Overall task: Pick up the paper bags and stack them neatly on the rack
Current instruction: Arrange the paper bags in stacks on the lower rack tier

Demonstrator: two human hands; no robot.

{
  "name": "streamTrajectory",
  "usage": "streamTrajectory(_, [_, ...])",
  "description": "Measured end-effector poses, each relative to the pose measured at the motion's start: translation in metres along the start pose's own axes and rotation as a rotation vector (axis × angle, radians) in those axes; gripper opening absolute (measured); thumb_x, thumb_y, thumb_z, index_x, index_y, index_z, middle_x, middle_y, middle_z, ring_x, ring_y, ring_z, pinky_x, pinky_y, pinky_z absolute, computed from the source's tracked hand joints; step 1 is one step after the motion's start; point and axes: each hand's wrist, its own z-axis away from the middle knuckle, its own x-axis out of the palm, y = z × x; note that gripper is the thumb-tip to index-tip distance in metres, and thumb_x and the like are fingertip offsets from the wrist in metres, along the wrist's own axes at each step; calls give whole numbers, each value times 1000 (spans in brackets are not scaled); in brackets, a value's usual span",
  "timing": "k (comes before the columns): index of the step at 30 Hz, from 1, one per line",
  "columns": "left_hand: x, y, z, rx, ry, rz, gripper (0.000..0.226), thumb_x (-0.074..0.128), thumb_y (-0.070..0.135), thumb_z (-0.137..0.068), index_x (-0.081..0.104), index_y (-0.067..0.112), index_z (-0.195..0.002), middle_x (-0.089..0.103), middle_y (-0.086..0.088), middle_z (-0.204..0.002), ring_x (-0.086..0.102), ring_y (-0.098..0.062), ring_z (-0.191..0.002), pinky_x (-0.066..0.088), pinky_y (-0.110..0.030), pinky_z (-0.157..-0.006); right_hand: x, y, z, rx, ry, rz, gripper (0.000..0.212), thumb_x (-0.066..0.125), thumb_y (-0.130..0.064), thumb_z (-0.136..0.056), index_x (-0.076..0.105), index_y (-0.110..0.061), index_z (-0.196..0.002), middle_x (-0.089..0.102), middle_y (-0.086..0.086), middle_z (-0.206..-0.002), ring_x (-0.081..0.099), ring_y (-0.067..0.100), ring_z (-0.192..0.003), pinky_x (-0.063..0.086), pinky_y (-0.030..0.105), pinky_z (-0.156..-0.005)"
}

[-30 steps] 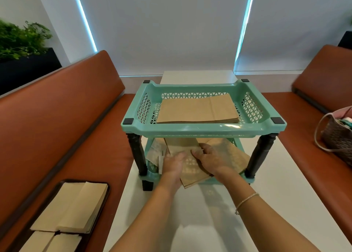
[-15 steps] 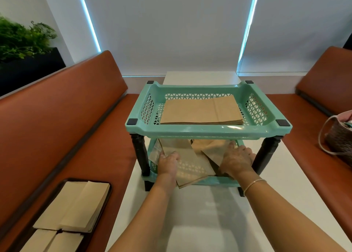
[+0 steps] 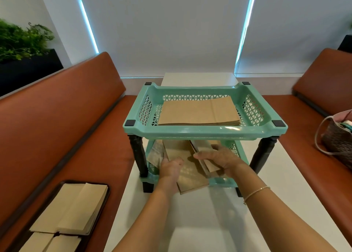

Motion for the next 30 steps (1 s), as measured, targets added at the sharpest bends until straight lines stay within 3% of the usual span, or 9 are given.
streamTrajectory(5, [2,-1,2,-39,-37,27,25,54,10,-91,55,21,-114,67,-13,-95,65,-33,-85,57,-43,-72,20,7,2,-72,64,57,103,90,-39,-47,41,-19,-136,55,9,-126,59,27,-105,53,45,-89])
streamTrajectory(8, [1,-2,1,-25,-39,17,32,53,14,-93,52,21,-124,66,-7,-93,64,-28,-83,55,-36,-67,21,15,-4,-80,134,-64,78,87,-26,-59,49,-22,-127,59,8,-119,59,29,-104,53,48,-88])
streamTrajectory(12, [-1,-3,1,-11,-31,-34,46,51,34,-95,42,22,-139,60,-9,-121,58,-30,-110,49,-45,-92,16,21,-8,-95,209,-143,46,79,-16,-70,59,-27,-110,63,5,-106,60,28,-99,52,51,-87])
streamTrajectory(14, [-2,-3,2,-2,-25,-52,48,51,39,-95,42,23,-139,57,-9,-127,55,-30,-114,48,-41,-92,15,24,-10,-109,253,-144,36,79,-23,-70,61,-36,-98,63,5,-111,60,29,-101,52,51,-88])
streamTrajectory(17, [-3,-6,2,2,-64,20,43,57,26,-93,46,23,-135,64,-8,-112,63,-29,-99,53,-39,-79,15,25,-7,-119,289,-202,39,78,-20,-73,66,-26,-110,62,4,-114,60,29,-102,51,48,-90])
streamTrajectory(20, [-4,-10,2,54,-76,34,41,56,10,-91,51,20,-130,67,-5,-100,65,-27,-90,55,-41,-77,10,25,-5,-106,273,-282,35,74,-9,-77,67,-16,-110,62,2,-98,62,25,-90,53,46,-89])
streamTrajectory(22, [-3,-10,2,103,-58,-8,42,56,8,-91,50,19,-131,65,-3,-106,63,-26,-98,52,-44,-89,9,26,-5,-85,280,-311,25,75,-7,-74,69,-19,-95,66,5,-94,63,26,-85,54,46,-86])
streamTrajectory(25, [-4,-9,2,188,-2,-62,49,58,7,-89,46,16,-136,57,1,-125,55,-20,-112,44,-34,-99,7,27,-5,-76,316,-253,17,78,-12,-73,66,-24,-74,67,4,-90,64,27,-91,53,45,-88])
streamTrajectory(30, [-8,-7,2,256,50,-59,53,59,11,-90,41,18,-140,52,2,-130,48,-17,-116,36,-27,-95,0,27,-4,-84,357,-195,17,74,-13,-78,63,-23,-70,65,5,-90,64,27,-89,54,44,-87])
